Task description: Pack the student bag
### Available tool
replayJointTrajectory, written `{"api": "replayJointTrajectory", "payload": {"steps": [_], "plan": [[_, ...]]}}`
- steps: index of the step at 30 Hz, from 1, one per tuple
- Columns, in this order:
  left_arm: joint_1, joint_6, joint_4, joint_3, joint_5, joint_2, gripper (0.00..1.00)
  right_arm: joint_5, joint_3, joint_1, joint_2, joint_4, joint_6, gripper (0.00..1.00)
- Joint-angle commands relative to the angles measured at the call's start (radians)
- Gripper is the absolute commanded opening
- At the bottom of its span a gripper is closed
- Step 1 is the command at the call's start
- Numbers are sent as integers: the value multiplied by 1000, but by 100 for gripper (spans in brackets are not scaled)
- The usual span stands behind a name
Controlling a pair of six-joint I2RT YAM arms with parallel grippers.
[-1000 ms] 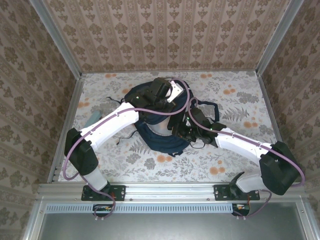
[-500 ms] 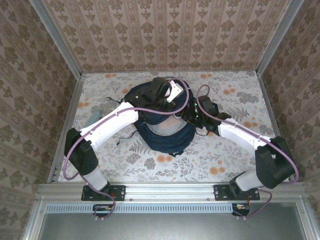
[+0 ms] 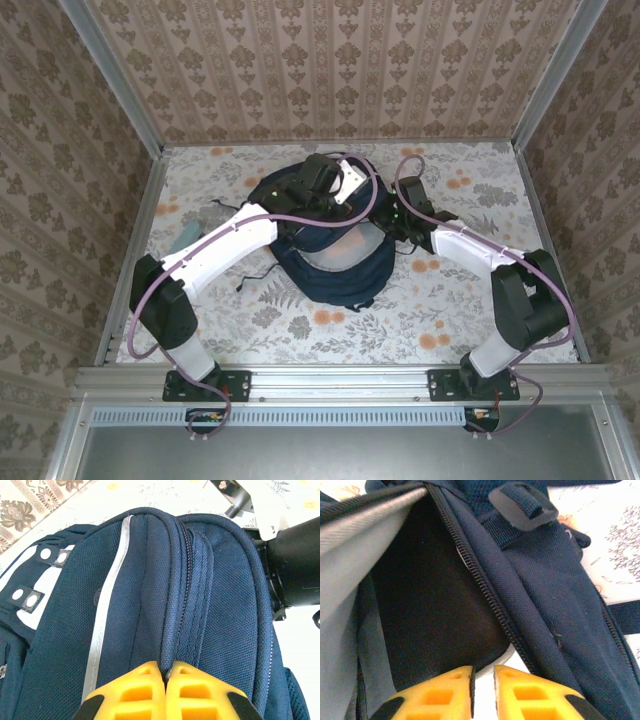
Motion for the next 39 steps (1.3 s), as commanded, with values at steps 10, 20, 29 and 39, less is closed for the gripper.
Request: {"api": "replayJointTrajectory", "payload": {"steps": [10, 20, 29, 39], "plan": [[16, -155, 100, 239, 117, 194, 0, 167, -211, -60, -425, -293, -51, 42], [29, -269, 5, 370, 84, 276, 35, 175, -246, -45, -597, -442, -144, 59], [171, -507, 102, -48, 98, 6, 70, 259, -191, 242, -478, -421, -95, 65], [353, -852, 328, -553, 251, -208, 67, 299, -67, 453, -220, -304, 49, 84]]}}
